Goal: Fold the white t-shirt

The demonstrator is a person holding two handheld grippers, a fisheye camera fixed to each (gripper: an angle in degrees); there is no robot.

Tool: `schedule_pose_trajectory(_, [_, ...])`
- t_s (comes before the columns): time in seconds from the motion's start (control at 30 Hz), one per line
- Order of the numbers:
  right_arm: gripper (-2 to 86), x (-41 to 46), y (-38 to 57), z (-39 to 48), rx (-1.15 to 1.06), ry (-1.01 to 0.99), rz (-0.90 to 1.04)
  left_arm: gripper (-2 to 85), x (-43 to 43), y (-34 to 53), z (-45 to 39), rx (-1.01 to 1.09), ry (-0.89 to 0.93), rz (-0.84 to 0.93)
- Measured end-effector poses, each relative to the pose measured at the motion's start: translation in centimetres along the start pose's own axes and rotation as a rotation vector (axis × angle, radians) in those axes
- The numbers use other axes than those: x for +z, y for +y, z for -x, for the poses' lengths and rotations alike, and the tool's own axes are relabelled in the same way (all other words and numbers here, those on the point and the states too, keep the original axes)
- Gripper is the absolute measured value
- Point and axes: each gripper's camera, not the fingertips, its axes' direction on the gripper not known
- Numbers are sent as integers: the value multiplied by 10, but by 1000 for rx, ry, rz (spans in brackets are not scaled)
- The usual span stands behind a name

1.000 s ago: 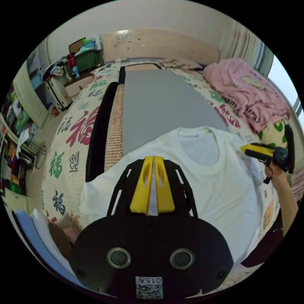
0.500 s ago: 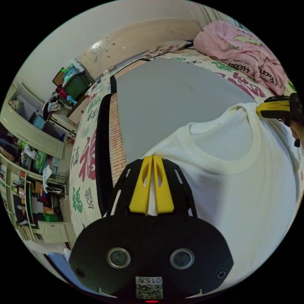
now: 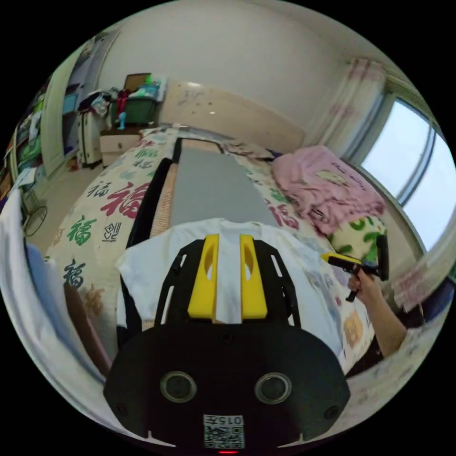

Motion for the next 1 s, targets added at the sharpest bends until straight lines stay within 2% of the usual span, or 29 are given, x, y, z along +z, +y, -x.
schedule_pose_trajectory(0.13, [96,-73,105,0,264,18,102,75,-52,119,-13,66,-10,233])
schedule_pose_trajectory(0.2, [103,-98,141,10,343,43,107,77,-88,202,-8,-17,-77,339])
schedule_pose_trajectory(0.37, [130,-126,184,65,371,14,237,83,-149,312,25,-205,-315,349])
schedule_pose_trajectory(0.4, [133,-126,185,70,368,20,263,85,-152,326,39,-234,-298,362])
schedule_pose_trajectory(0.47, [135,-124,185,92,351,-5,379,90,-152,337,56,-265,-226,387])
schedule_pose_trajectory(0.57, [122,-138,180,121,324,36,396,93,-155,344,66,-252,-159,400])
schedule_pose_trajectory(0.67, [61,-156,174,140,336,61,413,82,-147,355,68,-167,-198,478])
schedule_pose_trajectory(0.77, [14,-179,168,160,344,13,385,39,-141,366,80,-191,-167,546])
schedule_pose_trajectory(0.87, [-2,-206,164,183,348,28,350,3,-157,362,94,-241,-132,535])
schedule_pose_trajectory(1.0, [-7,-229,164,206,349,88,373,-4,-184,351,99,-191,-209,529])
